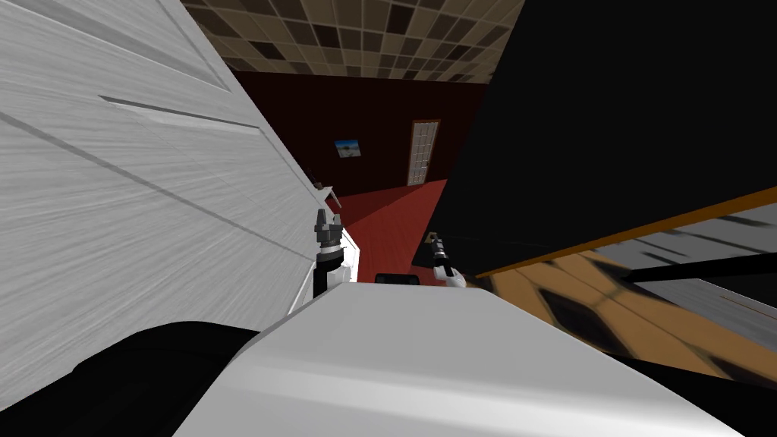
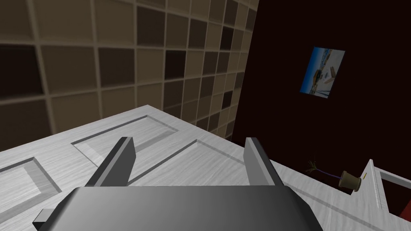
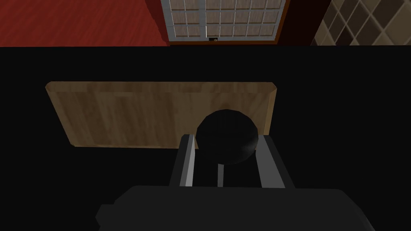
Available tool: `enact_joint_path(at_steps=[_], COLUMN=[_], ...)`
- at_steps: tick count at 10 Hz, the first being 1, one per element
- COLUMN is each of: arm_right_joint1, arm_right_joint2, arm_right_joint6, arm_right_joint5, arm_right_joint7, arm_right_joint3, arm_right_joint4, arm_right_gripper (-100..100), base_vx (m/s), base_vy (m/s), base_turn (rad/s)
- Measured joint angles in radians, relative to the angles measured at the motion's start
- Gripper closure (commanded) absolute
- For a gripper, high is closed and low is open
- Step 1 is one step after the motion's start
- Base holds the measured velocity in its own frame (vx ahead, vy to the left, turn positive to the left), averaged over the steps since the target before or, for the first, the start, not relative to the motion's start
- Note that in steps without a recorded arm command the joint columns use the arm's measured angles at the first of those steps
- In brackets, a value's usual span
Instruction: Push the door open
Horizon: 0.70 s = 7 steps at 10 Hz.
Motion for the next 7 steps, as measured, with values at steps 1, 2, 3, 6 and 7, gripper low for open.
enact_joint_path(at_steps=[1,2,3,6,7], arm_right_joint1=[-0.001,0.006,0.004,0.016,0.017], arm_right_joint2=[-0.002,-0.001,-0.004,-0.005,-0.007], arm_right_joint6=[-0.003,0.002,0.004,0.015,0.018], arm_right_joint5=[-0.007,-0.012,-0.018,-0.034,-0.035], arm_right_joint7=[0.007,0.01,0.014,0.027,0.027], arm_right_joint3=[-0.01,-0.017,-0.025,-0.047,-0.05], arm_right_joint4=[0.004,-0.008,-0.005,-0.022,-0.027], arm_right_gripper=[100,100,100,100,100], base_vx=[0.172,0.171,0.153,0.131,0.105], base_vy=[0.066,0.069,0.081,0.058,0.03], base_turn=[-0.049,-0.045,-0.053,-0.042,-0.035])
